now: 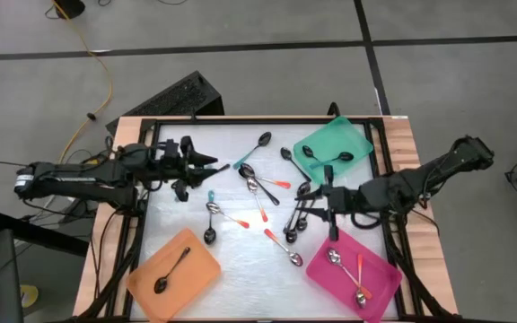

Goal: Sort silverware by color (type)
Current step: Put the black spoon into the orange bin

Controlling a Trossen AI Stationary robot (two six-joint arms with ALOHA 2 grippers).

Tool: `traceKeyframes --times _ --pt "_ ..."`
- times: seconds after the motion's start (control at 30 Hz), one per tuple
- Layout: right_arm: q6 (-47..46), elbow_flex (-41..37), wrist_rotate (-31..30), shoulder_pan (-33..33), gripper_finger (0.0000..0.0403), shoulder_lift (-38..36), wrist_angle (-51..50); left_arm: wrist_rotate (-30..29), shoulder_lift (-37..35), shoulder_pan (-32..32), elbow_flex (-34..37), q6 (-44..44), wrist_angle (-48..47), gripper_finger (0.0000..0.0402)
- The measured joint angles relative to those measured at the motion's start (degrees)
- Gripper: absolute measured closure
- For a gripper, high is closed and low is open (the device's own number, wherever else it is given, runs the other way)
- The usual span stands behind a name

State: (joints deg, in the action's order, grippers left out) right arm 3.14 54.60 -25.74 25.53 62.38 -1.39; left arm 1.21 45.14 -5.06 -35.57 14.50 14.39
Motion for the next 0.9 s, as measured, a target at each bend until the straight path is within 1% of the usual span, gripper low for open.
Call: traceKeyframes --times 0.1,0.17,0.23,0.37,0.47,0.57,0.67,0.73,0.8,0.9 --pt "0.02 -1.30 5.26 -2.32 0.0285 -2.58 -0.98 -2.79 -2.38 -1.12 0.00 -0.10 -7.66 0.0251" --pt "-0.05 -2.30 6.27 -2.86 0.0285 -4.33 -2.60 -4.09 -3.41 -1.51 0.00 -0.24 -12.94 0.0251" --pt "-0.59 -2.79 6.21 -2.84 0.0285 -5.85 -5.59 -4.88 -4.06 -1.58 0.02 -0.26 -18.26 0.0251" --pt "-4.62 -2.81 5.96 -2.83 0.0285 -8.89 -12.19 -5.03 -4.24 -1.57 0.02 -0.33 -25.79 0.0251" --pt "-7.97 -2.81 3.42 -2.81 0.0285 -10.78 -15.36 -5.28 -3.77 -1.57 0.01 -1.68 -29.83 0.0251" --pt "-11.86 -2.81 0.99 -2.81 0.0285 -11.62 -18.50 -8.06 -3.31 -1.57 0.17 -1.53 -32.80 0.0251" --pt "-15.17 -2.81 -0.12 -2.78 0.0285 -11.32 -21.08 -12.12 -2.67 -1.57 0.27 -1.35 -37.44 0.0251" --pt "-16.17 -2.81 -0.13 -2.77 0.0285 -10.30 -21.18 -14.49 -1.70 -1.57 0.24 -1.31 -38.82 0.0251" --pt "-16.22 -2.83 -0.11 -2.75 0.0285 -9.02 -21.47 -15.45 -0.88 -1.57 0.24 -0.65 -41.19 0.0251" --pt "-16.20 -2.83 -0.13 -2.76 0.0285 -7.08 -21.46 -15.77 0.93 -1.57 0.24 0.99 -41.47 0.0251"
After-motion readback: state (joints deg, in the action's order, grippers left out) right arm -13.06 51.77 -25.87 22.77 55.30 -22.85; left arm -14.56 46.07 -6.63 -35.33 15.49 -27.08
